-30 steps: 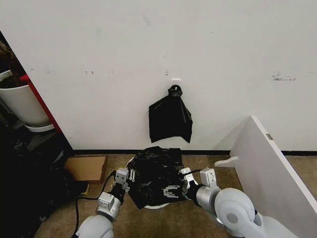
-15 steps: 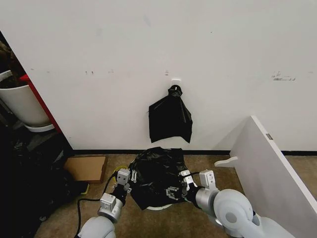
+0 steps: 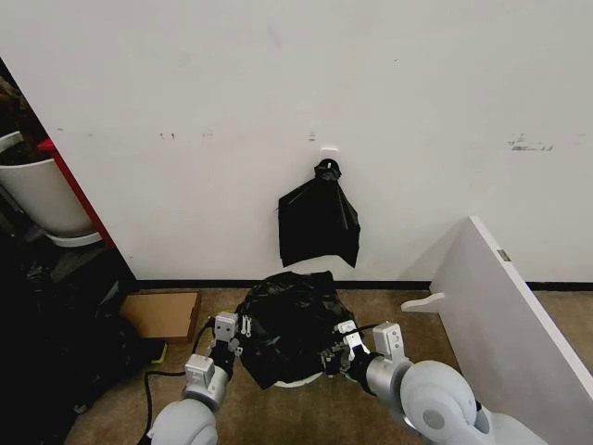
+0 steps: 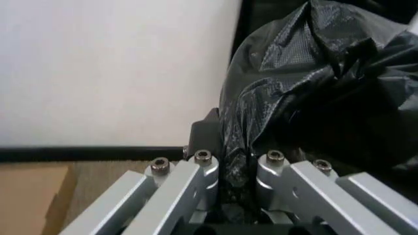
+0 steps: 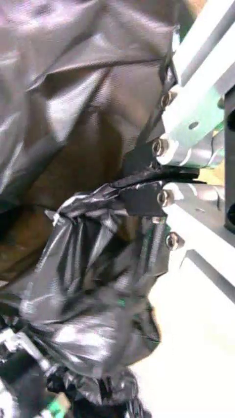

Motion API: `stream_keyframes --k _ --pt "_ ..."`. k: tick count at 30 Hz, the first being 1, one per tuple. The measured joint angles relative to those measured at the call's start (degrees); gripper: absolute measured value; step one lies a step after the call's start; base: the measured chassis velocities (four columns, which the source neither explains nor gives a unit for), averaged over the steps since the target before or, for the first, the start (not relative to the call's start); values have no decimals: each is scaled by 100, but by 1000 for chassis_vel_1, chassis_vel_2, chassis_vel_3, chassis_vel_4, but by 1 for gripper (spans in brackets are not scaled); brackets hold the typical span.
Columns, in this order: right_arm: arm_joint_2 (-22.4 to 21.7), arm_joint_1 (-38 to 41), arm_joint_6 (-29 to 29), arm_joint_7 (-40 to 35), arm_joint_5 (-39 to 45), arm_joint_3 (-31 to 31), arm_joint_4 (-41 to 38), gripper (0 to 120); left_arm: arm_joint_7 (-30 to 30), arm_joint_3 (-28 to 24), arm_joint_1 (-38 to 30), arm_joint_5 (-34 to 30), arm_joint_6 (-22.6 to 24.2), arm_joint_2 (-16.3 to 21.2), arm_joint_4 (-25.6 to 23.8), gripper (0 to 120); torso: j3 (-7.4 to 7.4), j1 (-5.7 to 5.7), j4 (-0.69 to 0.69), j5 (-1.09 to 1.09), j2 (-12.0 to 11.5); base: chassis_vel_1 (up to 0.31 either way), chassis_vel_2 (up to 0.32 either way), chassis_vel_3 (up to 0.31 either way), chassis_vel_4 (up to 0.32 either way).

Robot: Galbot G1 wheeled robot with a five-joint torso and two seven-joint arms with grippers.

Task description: Place the garbage bag over the trash bin.

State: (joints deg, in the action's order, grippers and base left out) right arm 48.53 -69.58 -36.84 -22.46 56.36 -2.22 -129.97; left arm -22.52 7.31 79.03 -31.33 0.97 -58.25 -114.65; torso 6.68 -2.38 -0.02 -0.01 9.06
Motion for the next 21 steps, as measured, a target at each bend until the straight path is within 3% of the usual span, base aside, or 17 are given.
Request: stream_keyframes --k 12,21 --pt "-261 -900 1007 1265 -2242 -159 -17 0 -516 144 -432 -1822 666 84 -58 4 0 0 1 1 0 0 0 0 0" --pt "-424 -1179 1704 1952 -3090 -239 146 0 -777 176 -609 -2101 783 164 -1 4 0 0 1 0 0 0 0 0 0"
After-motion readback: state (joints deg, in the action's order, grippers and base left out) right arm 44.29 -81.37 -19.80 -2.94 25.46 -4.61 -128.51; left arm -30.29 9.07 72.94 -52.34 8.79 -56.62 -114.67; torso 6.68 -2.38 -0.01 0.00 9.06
